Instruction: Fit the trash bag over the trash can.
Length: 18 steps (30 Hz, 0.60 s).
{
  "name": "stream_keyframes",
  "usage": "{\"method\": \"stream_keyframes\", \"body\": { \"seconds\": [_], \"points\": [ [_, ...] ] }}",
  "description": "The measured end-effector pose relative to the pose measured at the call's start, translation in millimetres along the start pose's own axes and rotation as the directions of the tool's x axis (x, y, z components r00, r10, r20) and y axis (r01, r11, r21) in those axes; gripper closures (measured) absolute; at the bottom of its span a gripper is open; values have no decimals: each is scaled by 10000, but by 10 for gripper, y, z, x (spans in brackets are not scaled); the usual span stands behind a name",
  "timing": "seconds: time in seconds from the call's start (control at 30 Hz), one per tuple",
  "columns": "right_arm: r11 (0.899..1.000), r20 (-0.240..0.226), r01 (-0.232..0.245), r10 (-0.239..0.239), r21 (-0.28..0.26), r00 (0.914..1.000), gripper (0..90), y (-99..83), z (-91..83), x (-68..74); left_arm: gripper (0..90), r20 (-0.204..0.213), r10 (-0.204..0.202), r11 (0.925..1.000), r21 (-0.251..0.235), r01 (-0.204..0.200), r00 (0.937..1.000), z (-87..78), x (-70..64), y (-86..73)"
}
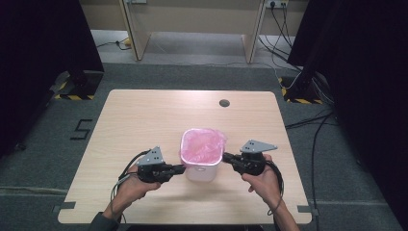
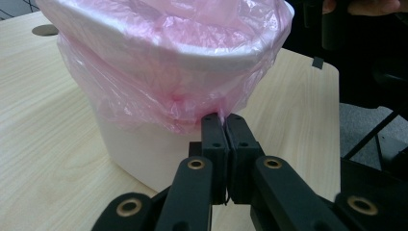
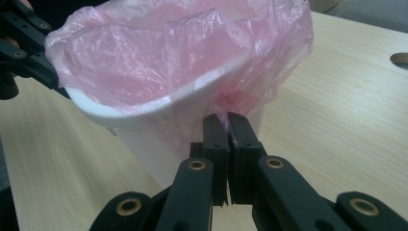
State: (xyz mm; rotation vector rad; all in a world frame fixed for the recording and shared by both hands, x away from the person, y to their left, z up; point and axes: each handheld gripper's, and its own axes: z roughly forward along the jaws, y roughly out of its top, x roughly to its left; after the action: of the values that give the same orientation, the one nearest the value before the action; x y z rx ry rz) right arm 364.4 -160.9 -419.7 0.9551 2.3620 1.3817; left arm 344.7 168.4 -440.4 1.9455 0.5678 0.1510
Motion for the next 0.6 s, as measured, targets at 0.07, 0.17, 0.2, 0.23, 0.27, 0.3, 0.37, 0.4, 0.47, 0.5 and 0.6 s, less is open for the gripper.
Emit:
{"method": "stream_keyframes", "body": {
  "seconds": [0.07, 0.17, 0.2, 0.23, 0.27, 0.3, 0.37, 0.4, 0.47, 0.5, 0.6],
  "points": [
    [9997, 57, 150, -151, 195, 9999, 884, -13, 19, 8, 876, -49, 42, 10000, 62, -42, 10000, 4, 11, 4],
    [9978, 279, 246, -263, 622, 9993, 884, -86, 103, -25, 875, -158, 18, 9999, 137, -16, 9999, 22, 41, -16],
    [9982, 229, 103, -117, 593, 9997, 884, -116, 130, -49, 876, -209, 46, 9998, 215, -42, 9998, 29, 52, -26],
    [9982, 284, 33, -50, 596, 9996, 884, -134, 147, -70, 876, -166, -2, 9997, 232, 6, 9999, 39, 63, -37],
    [9982, 284, 33, -50, 596, 9996, 884, -134, 147, -70, 876, -166, -2, 9997, 232, 6, 9999, 39, 63, -37],
    [9986, 194, -144, 134, 513, 9997, 883, -143, 166, -107, 875, -111, -72, 9996, 256, 75, 9999, 65, 92, -59],
    [9985, 169, -173, 164, 515, 9997, 883, -141, 174, -116, 874, -132, -161, 9996, 222, 164, 9998, 80, 109, -71],
    [9987, 206, -158, 148, 484, 9997, 883, -138, 184, -120, 873, -97, -282, 9994, 177, 284, 9996, 96, 122, -83],
    [9988, 285, -209, 197, 444, 9994, 882, -128, 219, -139, 862, -5, -211, 9994, 263, 211, 9998, 140, 110, -99],
    [9989, 316, -205, 191, 431, 9993, 881, -124, 229, -152, 860, 20, -165, 9994, 314, 164, 9999, 150, 95, -100],
    [9986, 358, -336, 321, 406, 9988, 878, -120, 249, -180, 860, 51, -112, 9992, 393, 110, 9999, 169, 72, -99]
  ]
}}
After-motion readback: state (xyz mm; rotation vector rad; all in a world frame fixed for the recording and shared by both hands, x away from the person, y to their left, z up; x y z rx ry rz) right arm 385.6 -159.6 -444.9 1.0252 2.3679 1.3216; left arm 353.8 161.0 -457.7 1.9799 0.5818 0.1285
